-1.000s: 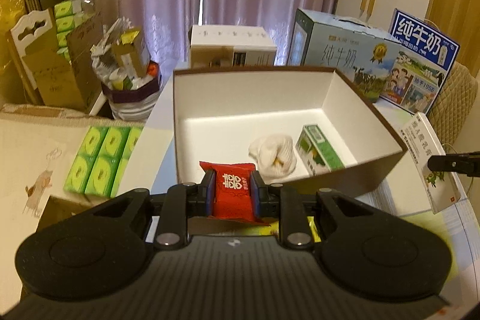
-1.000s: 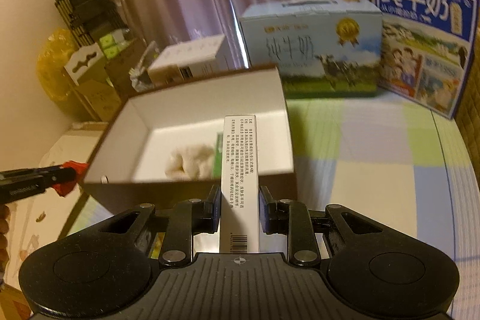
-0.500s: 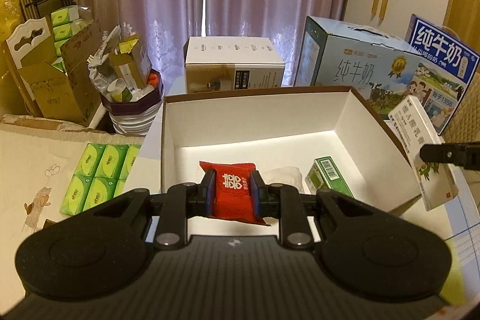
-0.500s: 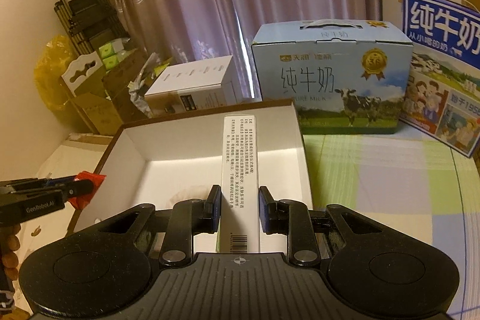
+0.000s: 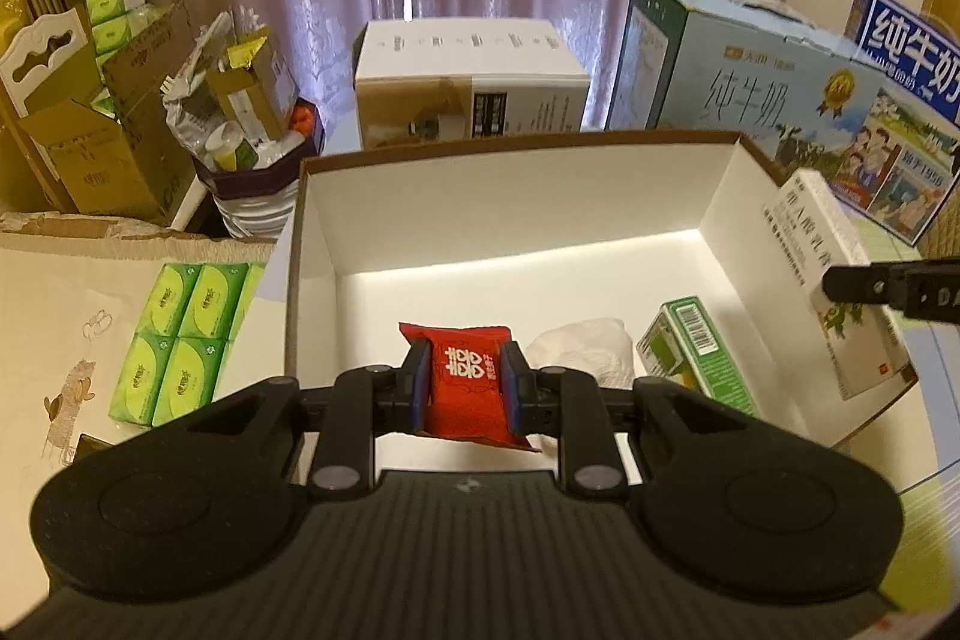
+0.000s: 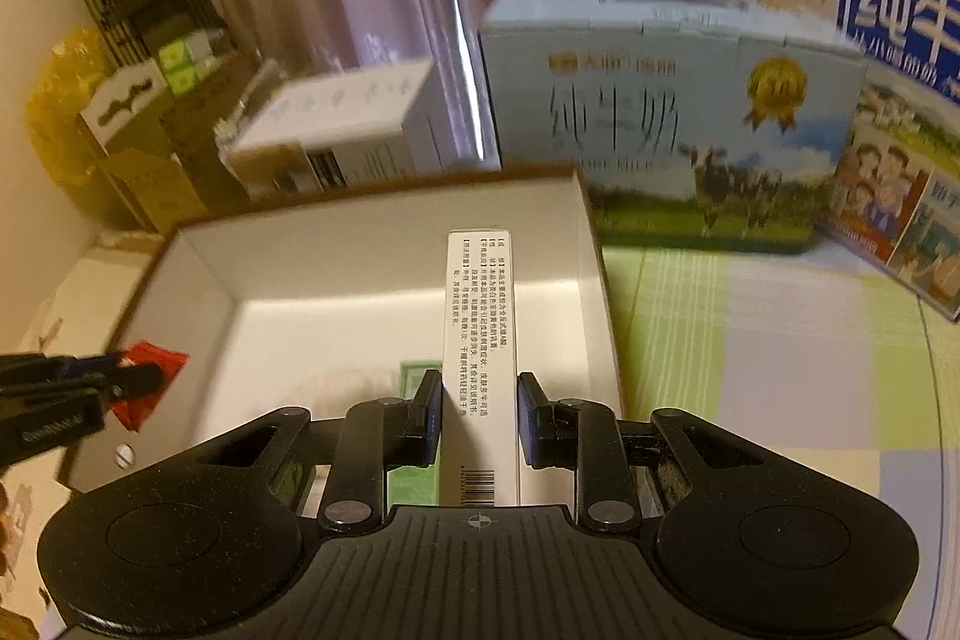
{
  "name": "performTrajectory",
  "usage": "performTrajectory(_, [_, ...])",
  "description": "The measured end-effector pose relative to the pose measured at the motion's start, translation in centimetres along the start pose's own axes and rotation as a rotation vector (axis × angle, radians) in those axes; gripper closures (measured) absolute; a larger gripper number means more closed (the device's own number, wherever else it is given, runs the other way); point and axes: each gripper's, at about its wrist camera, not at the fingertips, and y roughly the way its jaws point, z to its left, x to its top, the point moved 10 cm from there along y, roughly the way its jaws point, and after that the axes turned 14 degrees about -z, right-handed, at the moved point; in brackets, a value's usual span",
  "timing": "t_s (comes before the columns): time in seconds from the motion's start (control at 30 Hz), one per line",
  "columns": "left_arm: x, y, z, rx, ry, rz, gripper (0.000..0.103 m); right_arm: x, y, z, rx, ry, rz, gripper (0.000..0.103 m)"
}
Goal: Organize objects
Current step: 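Lift the white box with the right tool while the left tool carries the red packet over the box, then open the right tool to set the white box down while the left tool drops the packet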
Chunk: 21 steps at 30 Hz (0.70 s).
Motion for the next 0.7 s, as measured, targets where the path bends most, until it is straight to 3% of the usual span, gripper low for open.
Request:
performTrajectory(0.37, [-1.1,2.0,-0.1,0.003,0.017,0.045,0.083,-3.0,2.8,-0.8,-0.023,-0.012,0.092,0.081])
performTrajectory(0.7, [-1.4,2.7,-0.4,0.001,0.020,0.061,0.083,-1.9,2.7,-0.9,-0.044,-0.024,0.051,0.079])
